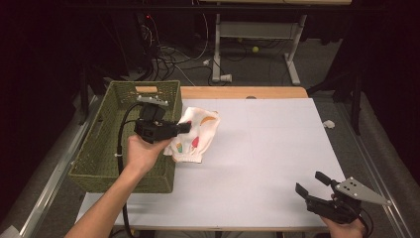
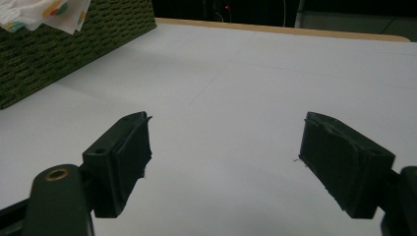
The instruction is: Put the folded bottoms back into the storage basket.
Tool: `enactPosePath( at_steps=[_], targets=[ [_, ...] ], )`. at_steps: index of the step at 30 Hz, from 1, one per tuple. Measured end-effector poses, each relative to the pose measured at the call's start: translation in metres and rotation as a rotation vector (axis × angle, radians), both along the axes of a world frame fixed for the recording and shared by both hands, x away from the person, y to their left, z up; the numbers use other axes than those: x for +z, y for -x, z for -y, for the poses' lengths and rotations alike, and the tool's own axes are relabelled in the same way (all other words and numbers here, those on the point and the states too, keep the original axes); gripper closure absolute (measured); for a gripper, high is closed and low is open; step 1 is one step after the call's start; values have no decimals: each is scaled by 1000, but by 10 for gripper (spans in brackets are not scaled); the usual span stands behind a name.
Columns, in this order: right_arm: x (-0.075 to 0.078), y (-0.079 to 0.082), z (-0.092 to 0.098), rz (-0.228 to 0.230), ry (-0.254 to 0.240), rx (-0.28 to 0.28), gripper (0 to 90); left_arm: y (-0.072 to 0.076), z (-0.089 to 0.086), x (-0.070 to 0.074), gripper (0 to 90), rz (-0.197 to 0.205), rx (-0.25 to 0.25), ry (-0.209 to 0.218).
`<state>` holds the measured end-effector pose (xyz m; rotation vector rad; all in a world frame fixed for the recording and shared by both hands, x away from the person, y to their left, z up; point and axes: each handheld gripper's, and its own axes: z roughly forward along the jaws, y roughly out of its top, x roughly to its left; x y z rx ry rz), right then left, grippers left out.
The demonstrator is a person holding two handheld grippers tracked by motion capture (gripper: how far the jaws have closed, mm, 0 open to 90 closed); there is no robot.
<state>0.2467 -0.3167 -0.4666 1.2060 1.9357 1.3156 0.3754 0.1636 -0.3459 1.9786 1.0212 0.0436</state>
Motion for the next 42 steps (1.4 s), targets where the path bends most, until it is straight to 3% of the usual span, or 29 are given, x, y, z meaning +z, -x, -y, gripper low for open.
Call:
enactPosePath(
  at_steps=[14,19,42],
  targets=[
    [0,0,0,-1,0,-3,202,5,-19,2,759,6,23,11],
    [0,0,0,-1,0,-3,201,8,-27,5,759,7,33,34],
    [0,0,-1,-4,2,-5,202,19,-64,14,759,28,99,28]
  ],
)
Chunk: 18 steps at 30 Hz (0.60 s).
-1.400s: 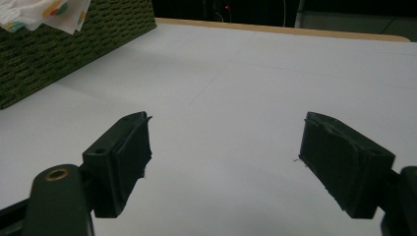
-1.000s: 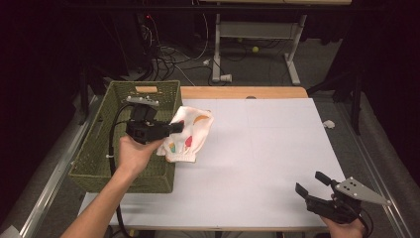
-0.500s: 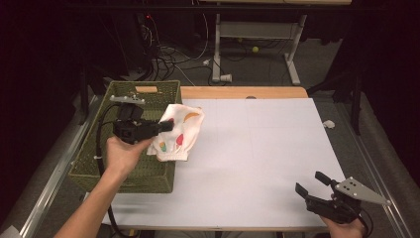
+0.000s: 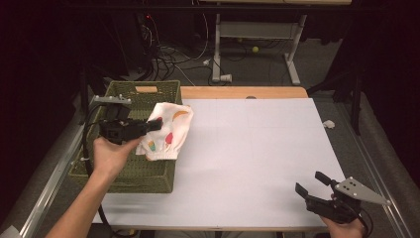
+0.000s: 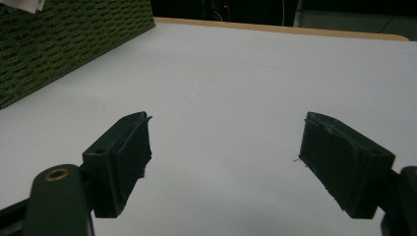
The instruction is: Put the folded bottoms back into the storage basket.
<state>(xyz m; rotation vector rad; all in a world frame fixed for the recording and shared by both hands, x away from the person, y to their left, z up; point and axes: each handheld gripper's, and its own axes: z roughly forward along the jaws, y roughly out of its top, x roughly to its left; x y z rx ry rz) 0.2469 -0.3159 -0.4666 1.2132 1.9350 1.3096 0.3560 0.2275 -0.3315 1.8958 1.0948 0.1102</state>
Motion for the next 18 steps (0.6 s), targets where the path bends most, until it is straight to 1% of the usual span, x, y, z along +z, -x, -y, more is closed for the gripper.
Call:
enactPosePath(
  at_steps=[6,12,18],
  targets=[
    [0,0,0,0,0,0,201,1,-9,0,759,0,20,8],
    [0,0,0,0,0,-1,201,2,-17,-1,759,-1,40,-4],
    [0,0,0,-1,0,-1,202,2,-26,-4,759,-5,59,-3]
  ],
)
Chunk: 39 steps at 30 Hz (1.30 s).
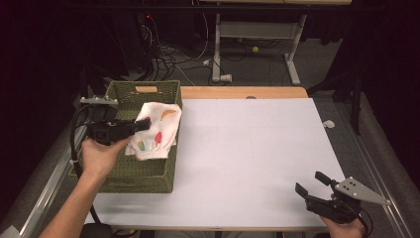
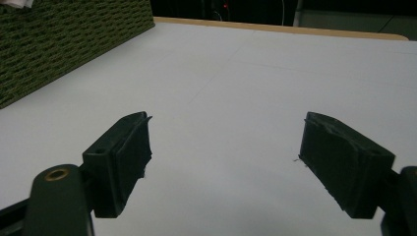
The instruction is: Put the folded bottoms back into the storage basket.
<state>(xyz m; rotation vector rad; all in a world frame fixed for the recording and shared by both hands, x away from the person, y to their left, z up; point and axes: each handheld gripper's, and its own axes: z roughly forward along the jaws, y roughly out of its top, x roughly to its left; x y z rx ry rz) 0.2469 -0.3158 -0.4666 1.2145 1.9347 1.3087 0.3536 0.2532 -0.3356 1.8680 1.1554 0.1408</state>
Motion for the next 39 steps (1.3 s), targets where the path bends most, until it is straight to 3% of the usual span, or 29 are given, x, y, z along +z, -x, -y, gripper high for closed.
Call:
enactPosePath(
  at_steps=[22,39],
  targets=[
    [0,0,0,0,0,-2,202,0,-24,-10,759,-10,80,-56],
    [0,0,0,-1,-1,-2,201,-29,-21,-29,758,-61,119,-124]
  ],
)
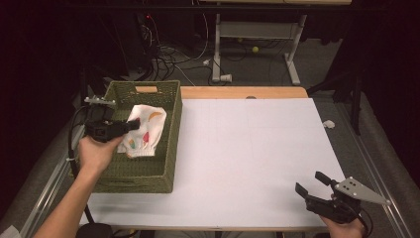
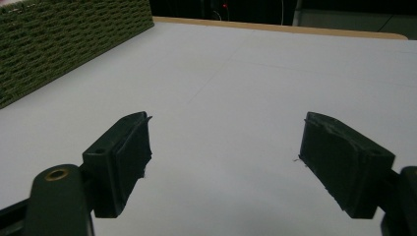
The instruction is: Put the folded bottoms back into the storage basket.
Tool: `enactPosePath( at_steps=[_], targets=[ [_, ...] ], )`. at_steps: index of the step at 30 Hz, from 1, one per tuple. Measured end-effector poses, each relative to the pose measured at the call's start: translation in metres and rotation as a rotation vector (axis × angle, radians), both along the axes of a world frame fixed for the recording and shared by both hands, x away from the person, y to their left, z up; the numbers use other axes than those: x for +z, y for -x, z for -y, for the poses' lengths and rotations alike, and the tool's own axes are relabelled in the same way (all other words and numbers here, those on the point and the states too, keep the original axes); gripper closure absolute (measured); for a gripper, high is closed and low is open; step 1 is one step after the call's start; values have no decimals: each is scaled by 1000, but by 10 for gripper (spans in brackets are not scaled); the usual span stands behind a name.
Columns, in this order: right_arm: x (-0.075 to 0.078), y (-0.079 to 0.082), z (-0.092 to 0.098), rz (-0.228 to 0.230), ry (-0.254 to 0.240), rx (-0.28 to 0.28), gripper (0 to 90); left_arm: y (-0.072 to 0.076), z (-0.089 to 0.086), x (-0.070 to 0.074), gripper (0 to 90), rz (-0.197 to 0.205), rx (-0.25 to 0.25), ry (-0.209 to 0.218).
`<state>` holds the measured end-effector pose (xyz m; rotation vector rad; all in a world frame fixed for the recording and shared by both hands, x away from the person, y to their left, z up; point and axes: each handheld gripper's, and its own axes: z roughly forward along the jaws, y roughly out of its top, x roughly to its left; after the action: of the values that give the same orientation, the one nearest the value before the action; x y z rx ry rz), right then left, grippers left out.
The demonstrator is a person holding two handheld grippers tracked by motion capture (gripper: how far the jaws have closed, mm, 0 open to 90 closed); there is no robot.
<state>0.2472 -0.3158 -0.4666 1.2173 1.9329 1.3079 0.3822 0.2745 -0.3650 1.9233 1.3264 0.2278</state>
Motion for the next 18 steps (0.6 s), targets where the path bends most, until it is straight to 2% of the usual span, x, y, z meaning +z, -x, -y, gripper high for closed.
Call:
enactPosePath(
  at_steps=[5,18],
  targets=[
    [0,0,0,0,0,-1,201,-8,3,-5,758,-11,6,-17],
    [0,0,0,0,0,1,201,-26,9,-17,757,-43,23,12]
  ],
)
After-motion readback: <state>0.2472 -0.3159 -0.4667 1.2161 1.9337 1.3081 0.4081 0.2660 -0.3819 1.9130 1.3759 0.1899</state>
